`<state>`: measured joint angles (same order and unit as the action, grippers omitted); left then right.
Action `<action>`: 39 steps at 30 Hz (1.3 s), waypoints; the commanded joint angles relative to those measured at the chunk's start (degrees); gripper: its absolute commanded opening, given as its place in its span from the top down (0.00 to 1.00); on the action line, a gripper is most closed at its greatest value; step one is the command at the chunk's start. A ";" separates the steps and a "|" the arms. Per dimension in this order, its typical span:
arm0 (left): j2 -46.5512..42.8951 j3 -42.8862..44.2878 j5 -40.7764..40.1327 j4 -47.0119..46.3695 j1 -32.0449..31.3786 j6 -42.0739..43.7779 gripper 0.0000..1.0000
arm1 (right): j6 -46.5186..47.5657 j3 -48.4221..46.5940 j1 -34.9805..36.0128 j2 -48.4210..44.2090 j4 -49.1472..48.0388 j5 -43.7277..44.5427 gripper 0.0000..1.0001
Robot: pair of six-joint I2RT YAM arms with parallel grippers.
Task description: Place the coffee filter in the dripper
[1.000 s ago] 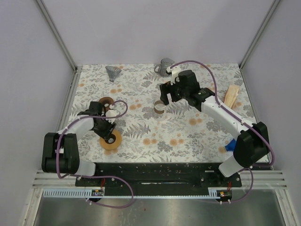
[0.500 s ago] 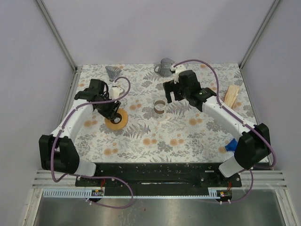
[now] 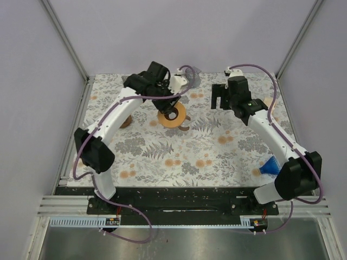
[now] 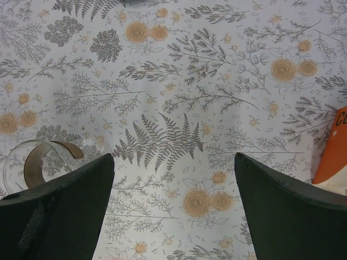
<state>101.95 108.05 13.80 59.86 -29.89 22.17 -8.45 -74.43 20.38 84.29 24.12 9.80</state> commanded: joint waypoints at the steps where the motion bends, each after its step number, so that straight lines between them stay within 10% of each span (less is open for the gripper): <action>1: 8.41 9.09 -5.79 2.72 -3.59 -1.52 1.00 | -0.87 1.39 -0.78 -5.18 -0.12 2.85 0.01; 29: 24.70 21.06 -8.71 1.67 -6.85 -1.70 0.99 | 0.28 4.65 -0.78 -8.62 -1.18 0.31 0.01; 39: 23.82 19.83 -6.86 1.32 -7.64 -1.17 0.38 | -0.43 4.03 -0.87 -9.14 0.14 1.53 0.01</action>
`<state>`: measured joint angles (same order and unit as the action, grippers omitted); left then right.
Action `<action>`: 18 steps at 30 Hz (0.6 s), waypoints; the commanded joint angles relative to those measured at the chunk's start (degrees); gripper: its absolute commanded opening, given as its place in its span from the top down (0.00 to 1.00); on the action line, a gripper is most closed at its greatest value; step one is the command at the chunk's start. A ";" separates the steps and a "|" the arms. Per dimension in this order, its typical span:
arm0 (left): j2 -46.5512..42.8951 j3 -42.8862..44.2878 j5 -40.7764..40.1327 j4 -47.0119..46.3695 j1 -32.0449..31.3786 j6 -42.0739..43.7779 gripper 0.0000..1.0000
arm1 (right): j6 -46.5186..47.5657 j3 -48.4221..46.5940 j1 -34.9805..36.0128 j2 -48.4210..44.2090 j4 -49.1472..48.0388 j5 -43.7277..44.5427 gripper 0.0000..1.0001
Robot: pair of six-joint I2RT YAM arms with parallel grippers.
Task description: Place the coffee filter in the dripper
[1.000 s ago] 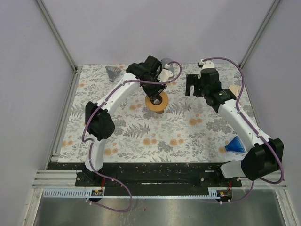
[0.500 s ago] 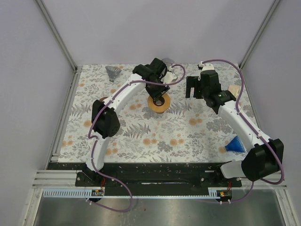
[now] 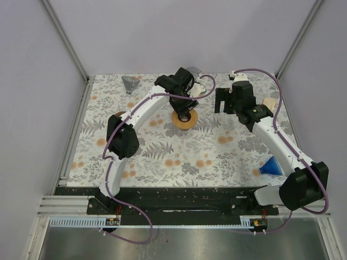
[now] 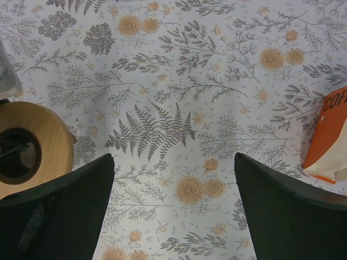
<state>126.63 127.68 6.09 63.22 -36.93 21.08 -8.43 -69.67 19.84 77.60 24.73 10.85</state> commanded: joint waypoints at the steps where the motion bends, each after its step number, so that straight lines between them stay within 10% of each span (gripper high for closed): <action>1: -1.38 0.38 0.94 -2.14 -0.60 -0.08 0.33 | -0.63 -0.82 -0.24 -2.72 -0.30 0.75 0.01; 18: -14.73 -3.30 1.65 -3.37 -0.43 0.63 0.05 | -13.01 -0.56 -10.59 -12.82 5.94 4.97 0.00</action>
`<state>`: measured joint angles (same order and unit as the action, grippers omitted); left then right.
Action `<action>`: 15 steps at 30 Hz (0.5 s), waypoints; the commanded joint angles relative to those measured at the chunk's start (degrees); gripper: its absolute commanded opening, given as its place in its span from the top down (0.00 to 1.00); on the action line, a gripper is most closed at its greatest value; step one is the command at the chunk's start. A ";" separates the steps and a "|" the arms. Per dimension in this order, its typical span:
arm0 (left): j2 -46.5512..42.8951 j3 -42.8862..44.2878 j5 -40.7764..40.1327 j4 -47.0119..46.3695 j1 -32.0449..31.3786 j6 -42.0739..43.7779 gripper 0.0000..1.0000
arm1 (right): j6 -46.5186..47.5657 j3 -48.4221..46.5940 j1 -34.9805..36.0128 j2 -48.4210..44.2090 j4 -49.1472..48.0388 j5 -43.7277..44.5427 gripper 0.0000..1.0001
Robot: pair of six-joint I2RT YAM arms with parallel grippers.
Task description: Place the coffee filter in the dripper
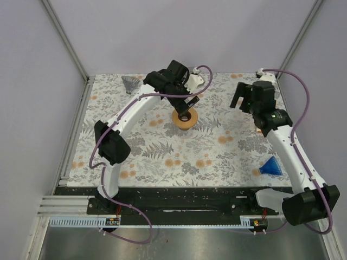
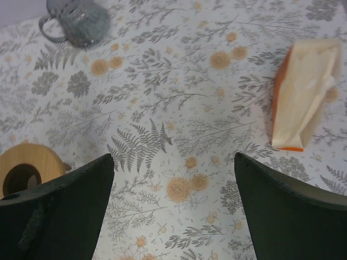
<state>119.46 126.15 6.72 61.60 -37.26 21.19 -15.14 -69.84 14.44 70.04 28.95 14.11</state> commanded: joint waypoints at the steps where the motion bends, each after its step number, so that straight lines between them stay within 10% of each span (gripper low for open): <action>1: -9.14 -2.74 0.93 -1.75 -0.19 0.78 0.05 | -7.61 0.75 -7.30 -7.09 1.90 0.93 0.01; 15: -28.65 -31.47 2.33 -9.21 2.71 3.51 0.05 | -16.59 11.22 -28.14 -8.79 16.30 -9.73 0.01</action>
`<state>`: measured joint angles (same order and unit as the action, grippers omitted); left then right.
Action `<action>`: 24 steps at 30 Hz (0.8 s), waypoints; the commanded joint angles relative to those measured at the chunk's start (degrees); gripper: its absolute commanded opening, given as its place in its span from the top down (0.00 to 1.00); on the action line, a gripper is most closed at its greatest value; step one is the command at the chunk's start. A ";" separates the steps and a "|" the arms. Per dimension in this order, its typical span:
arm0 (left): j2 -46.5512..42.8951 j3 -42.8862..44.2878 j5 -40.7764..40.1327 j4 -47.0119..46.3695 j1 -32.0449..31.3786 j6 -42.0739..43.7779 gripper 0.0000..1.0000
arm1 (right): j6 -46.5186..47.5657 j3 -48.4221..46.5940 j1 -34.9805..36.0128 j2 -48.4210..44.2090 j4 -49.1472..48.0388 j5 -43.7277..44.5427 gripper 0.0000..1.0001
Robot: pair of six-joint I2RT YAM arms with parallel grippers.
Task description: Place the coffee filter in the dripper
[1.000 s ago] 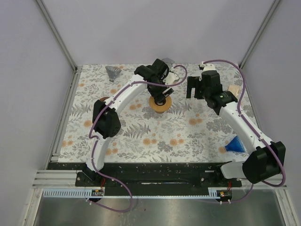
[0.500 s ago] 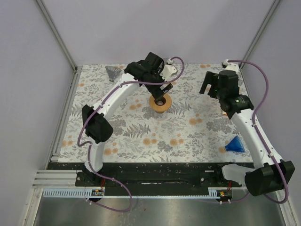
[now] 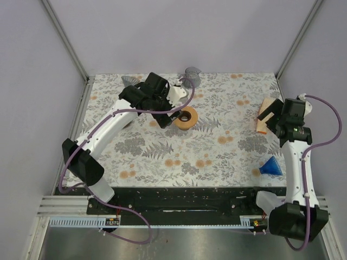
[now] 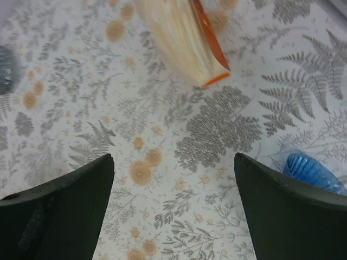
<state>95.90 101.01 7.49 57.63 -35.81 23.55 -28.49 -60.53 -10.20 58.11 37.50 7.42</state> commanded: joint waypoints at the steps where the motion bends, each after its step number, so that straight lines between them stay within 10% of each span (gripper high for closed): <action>1: -6.24 -8.18 1.83 -6.37 1.71 0.89 0.05 | -3.32 2.52 -4.30 4.11 9.07 -2.24 0.01; 24: -13.28 -19.98 13.60 -12.01 12.17 -0.96 0.06 | -1.39 8.33 -12.74 21.86 15.32 -6.45 0.02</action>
<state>84.93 80.27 18.15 47.81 -24.25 23.03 -30.44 -51.16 -22.70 76.25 50.70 5.82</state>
